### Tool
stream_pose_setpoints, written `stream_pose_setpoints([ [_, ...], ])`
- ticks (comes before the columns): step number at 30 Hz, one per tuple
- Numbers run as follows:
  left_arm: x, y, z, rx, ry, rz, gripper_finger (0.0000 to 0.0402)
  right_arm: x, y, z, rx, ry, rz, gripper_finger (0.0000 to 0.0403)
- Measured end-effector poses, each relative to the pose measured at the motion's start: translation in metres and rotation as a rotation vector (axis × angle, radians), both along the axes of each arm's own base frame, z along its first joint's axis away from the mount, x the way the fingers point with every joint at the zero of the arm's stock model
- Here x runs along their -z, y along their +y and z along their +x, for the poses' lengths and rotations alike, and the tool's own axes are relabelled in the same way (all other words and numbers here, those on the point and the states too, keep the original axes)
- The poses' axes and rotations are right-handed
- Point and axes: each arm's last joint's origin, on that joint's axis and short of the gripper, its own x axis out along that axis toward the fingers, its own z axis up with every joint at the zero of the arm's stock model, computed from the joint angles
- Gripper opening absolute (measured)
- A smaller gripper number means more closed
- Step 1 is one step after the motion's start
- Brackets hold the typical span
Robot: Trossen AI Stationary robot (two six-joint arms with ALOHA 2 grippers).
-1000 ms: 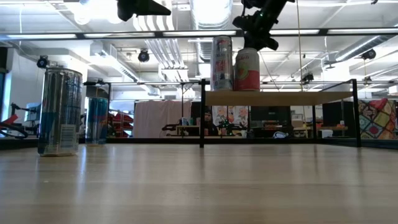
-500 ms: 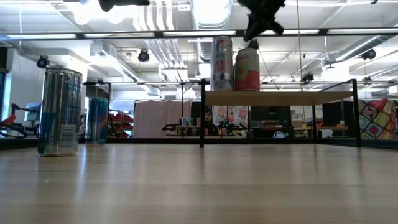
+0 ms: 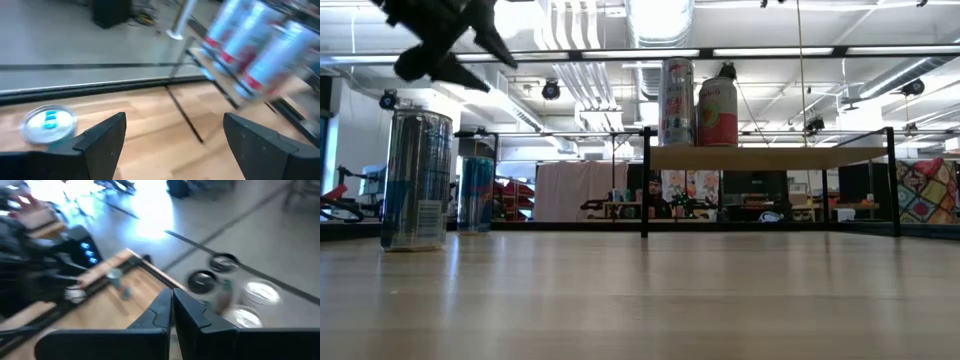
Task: Place canned beverage on shelf
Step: Put the top blue soda can on the shelf
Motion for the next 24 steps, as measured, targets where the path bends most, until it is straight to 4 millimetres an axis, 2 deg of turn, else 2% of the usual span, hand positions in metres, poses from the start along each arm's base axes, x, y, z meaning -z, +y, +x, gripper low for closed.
stream_pose_setpoints([
  [3, 0.012, 0.005, -0.001, -0.054, 0.015, -0.002, 0.0312, -0.003, 0.009, 0.001, -0.048, -0.025, -0.023, 0.0014],
  [6, 0.009, 0.009, -0.001, -0.055, 0.039, 0.017, 0.0312, -0.005, 0.014, 0.000, -0.109, -0.013, -0.057, 0.0036],
  [12, -0.020, 0.016, -0.005, -0.044, 0.038, 0.026, 0.0312, -0.011, 0.019, -0.009, -0.198, -0.040, -0.090, 0.0136],
  [15, -0.025, 0.019, -0.007, -0.046, 0.052, 0.021, 0.0312, -0.010, 0.019, -0.010, -0.201, -0.029, -0.103, 0.0191],
  [19, -0.018, 0.021, -0.008, -0.050, 0.099, 0.023, 0.0312, -0.006, 0.018, -0.006, -0.211, 0.001, -0.129, 0.0242],
  [24, -0.004, 0.021, -0.008, -0.071, 0.120, -0.001, 0.0312, -0.012, 0.011, -0.004, -0.183, -0.055, -0.195, 0.0273],
])
